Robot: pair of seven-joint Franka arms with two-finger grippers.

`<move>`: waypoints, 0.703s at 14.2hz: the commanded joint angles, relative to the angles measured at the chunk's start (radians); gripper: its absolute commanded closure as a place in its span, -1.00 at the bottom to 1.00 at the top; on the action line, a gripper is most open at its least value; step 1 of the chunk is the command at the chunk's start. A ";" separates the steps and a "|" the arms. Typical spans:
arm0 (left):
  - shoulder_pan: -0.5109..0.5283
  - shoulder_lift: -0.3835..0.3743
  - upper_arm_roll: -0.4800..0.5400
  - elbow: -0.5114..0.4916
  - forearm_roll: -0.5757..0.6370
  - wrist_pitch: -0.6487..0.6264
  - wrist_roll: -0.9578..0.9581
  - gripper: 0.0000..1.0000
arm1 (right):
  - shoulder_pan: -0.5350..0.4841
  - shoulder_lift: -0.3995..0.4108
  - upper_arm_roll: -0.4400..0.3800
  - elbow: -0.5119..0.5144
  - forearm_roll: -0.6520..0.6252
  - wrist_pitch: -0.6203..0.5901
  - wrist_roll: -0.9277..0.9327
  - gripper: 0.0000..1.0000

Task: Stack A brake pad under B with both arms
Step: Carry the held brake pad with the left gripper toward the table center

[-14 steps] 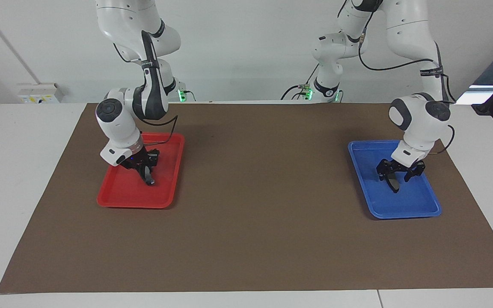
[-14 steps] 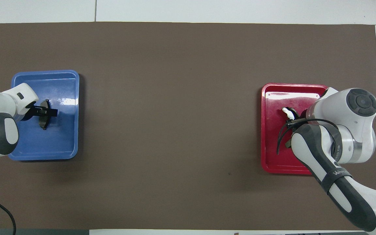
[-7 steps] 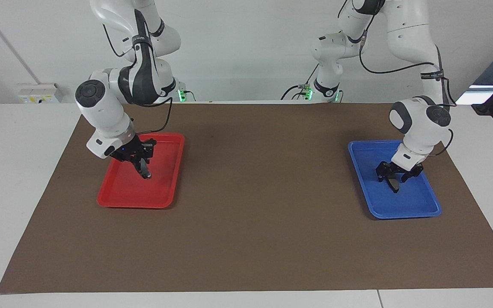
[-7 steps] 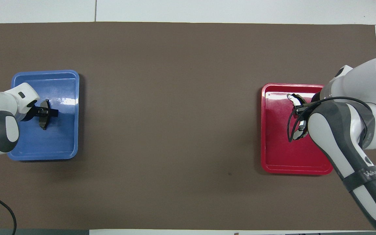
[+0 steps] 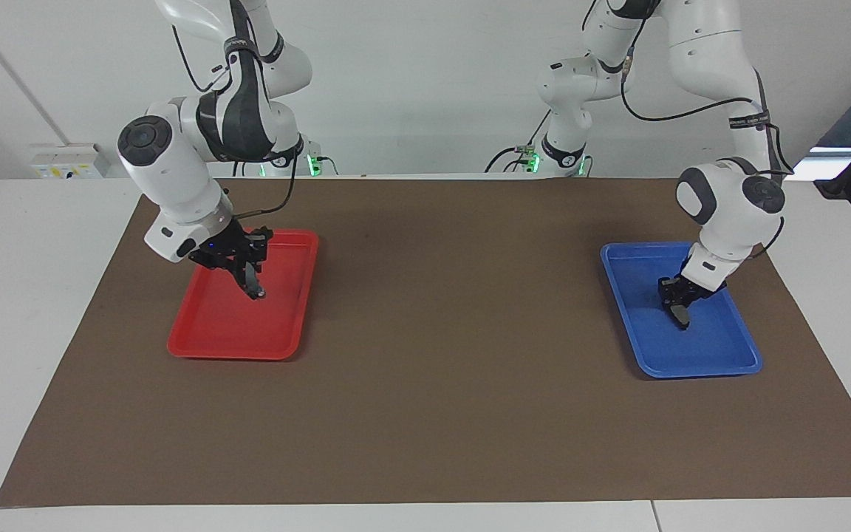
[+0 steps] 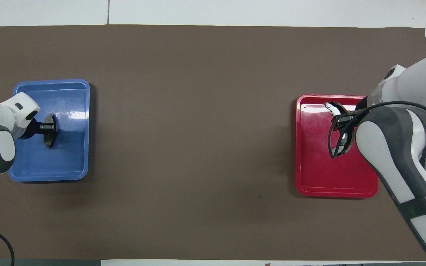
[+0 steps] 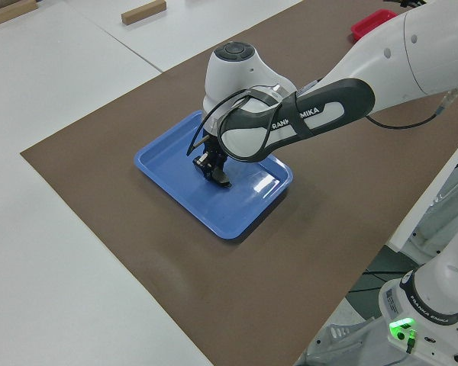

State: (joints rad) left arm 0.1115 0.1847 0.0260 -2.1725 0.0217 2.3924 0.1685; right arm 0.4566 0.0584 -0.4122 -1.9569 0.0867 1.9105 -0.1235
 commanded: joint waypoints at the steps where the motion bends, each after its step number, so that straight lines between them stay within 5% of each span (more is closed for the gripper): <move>1: -0.009 -0.053 -0.011 0.009 0.007 -0.065 -0.027 0.98 | -0.003 -0.006 0.001 0.013 0.022 -0.021 -0.019 0.96; 5: -0.143 -0.060 -0.008 0.117 0.006 -0.214 -0.108 0.98 | -0.003 -0.008 0.001 0.015 0.022 -0.024 -0.019 0.96; 10: -0.396 -0.051 -0.011 0.120 0.006 -0.153 -0.407 0.98 | -0.003 -0.009 0.001 0.029 0.022 -0.042 -0.019 0.96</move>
State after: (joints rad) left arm -0.1893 0.1277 0.0005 -2.0622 0.0216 2.2203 -0.1245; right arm 0.4566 0.0583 -0.4121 -1.9476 0.0867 1.8963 -0.1235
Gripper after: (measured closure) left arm 0.604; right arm 0.573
